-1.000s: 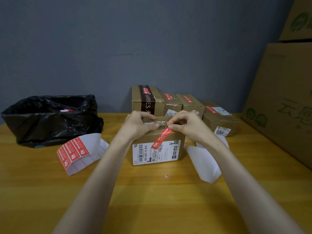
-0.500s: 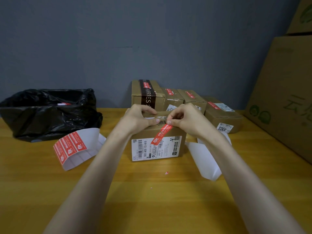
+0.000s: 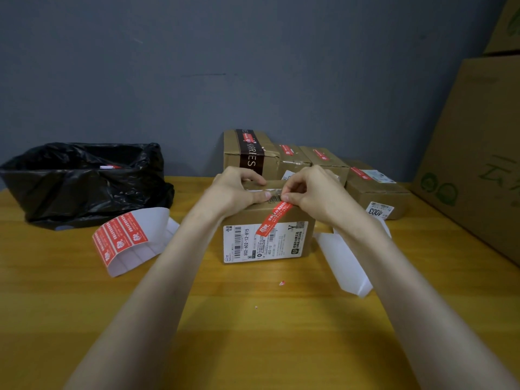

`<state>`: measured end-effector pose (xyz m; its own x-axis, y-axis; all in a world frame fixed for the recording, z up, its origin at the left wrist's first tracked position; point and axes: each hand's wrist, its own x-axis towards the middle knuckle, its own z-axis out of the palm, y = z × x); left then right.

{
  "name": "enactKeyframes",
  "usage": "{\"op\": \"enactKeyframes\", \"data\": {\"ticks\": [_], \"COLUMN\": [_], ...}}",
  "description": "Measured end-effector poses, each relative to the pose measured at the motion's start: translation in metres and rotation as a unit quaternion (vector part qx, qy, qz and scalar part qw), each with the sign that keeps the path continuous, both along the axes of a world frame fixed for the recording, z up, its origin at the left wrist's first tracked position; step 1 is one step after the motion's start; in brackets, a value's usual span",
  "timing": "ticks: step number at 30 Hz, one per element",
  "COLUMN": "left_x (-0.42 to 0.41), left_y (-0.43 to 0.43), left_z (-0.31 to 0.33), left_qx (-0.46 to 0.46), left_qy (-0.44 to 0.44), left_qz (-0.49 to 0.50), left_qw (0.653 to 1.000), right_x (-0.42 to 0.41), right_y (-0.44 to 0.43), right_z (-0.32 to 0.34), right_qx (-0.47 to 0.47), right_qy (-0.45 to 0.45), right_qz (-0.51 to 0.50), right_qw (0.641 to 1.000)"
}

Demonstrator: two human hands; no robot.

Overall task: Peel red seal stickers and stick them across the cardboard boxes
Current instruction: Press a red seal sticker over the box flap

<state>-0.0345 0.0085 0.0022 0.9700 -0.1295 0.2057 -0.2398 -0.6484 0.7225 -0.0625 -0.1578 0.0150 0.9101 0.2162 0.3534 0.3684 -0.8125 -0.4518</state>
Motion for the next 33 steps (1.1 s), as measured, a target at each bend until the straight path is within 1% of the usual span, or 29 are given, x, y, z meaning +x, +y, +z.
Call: {"op": "enactKeyframes", "data": {"ticks": [6,11,14,16,19,21,23,25,27,29,33], "left_x": [0.002,0.003,0.002,0.002,0.002,0.002,0.002,0.002,0.003,0.003,0.003], "left_y": [0.001,0.001,0.001,0.001,0.001,0.001,0.001,0.002,0.002,0.002,0.002], "left_z": [-0.001,-0.001,-0.001,-0.001,-0.001,-0.001,-0.001,0.0,0.0,0.001,0.0], "left_qx": [0.004,0.008,0.01,0.011,0.012,0.016,0.015,0.011,0.011,0.015,0.016], "left_qy": [-0.003,-0.006,-0.007,-0.007,-0.007,-0.006,-0.006,-0.003,-0.003,-0.003,-0.003], "left_qz": [-0.007,-0.007,-0.005,-0.005,-0.007,-0.01,-0.011,-0.013,-0.016,-0.018,-0.014], "left_qw": [1.0,1.0,1.0,1.0,1.0,1.0,1.0,1.0,1.0,1.0,1.0], "right_x": [0.004,0.001,0.0,0.002,0.004,0.003,0.002,0.0,0.0,0.001,0.004], "right_y": [0.0,-0.004,-0.004,-0.003,-0.002,-0.003,-0.007,-0.013,-0.017,-0.015,-0.008], "right_z": [-0.003,-0.002,0.0,-0.001,-0.002,-0.001,0.002,0.005,0.006,0.004,-0.001], "right_qx": [-0.028,0.017,0.02,0.003,-0.049,-0.06,-0.021,0.056,0.097,0.089,0.077], "right_qy": [0.038,0.037,0.044,0.046,0.037,0.044,0.065,0.082,0.078,0.069,0.034], "right_qz": [0.015,0.034,0.037,0.034,0.034,0.045,0.055,0.065,0.077,0.076,0.039], "right_qw": [0.999,0.999,0.998,0.998,0.998,0.996,0.996,0.993,0.989,0.991,0.996]}}
